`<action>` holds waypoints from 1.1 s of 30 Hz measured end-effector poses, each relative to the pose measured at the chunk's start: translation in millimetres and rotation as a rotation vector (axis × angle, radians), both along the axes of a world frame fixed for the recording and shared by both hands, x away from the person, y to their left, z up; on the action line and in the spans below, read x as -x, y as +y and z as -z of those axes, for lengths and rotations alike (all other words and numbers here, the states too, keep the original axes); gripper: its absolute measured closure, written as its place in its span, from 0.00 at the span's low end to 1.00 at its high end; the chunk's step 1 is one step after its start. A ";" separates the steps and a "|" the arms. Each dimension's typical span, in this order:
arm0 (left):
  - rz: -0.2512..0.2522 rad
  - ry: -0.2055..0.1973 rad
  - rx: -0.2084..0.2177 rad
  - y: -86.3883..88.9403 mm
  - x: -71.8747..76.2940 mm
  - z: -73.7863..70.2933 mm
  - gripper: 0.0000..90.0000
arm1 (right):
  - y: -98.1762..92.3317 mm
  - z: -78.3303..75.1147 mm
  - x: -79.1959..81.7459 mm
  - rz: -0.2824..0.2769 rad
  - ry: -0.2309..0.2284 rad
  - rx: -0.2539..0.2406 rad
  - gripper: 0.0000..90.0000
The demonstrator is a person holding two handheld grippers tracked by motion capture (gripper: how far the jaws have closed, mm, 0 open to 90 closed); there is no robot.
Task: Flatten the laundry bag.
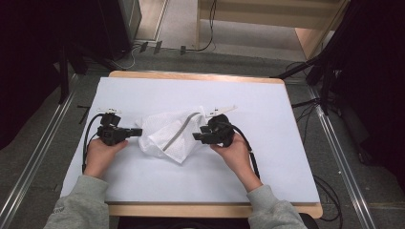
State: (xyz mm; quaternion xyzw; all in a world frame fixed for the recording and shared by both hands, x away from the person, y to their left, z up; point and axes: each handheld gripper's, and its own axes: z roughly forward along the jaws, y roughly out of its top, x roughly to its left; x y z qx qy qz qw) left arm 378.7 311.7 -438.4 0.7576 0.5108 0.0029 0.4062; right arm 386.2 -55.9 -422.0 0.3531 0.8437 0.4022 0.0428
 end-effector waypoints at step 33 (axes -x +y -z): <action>-0.038 -0.003 0.005 7.4 -14.5 -2.8 1.00 | -39.4 -9.4 55.2 -0.020 0.056 -0.010 0.99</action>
